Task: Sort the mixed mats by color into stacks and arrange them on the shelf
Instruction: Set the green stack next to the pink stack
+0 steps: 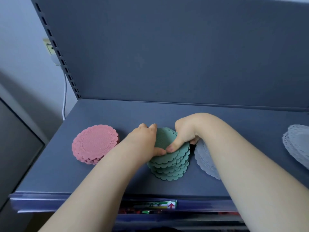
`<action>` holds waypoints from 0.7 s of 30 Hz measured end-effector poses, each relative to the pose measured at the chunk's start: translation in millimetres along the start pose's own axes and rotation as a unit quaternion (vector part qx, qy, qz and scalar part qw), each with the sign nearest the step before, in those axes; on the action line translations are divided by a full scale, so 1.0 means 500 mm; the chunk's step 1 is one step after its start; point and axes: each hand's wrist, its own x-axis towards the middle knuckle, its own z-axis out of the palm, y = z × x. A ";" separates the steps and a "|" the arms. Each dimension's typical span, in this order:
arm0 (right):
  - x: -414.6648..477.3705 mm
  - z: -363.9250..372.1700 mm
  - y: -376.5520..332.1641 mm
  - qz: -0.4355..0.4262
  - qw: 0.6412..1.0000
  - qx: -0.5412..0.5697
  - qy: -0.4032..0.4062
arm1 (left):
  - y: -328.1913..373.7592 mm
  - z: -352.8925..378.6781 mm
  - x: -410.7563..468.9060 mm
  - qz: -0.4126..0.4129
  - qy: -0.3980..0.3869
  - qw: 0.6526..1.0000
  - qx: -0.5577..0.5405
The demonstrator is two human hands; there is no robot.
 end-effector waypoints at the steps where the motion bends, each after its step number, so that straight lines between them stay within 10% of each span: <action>1: -0.001 0.002 0.000 -0.003 1.000 0.000 0.007 | 0.001 0.000 -0.001 0.000 0.000 1.000 0.007; 21: 0.001 0.033 0.014 -0.101 0.981 0.165 0.024 | 0.001 0.014 -0.017 -0.015 0.053 0.998 -0.027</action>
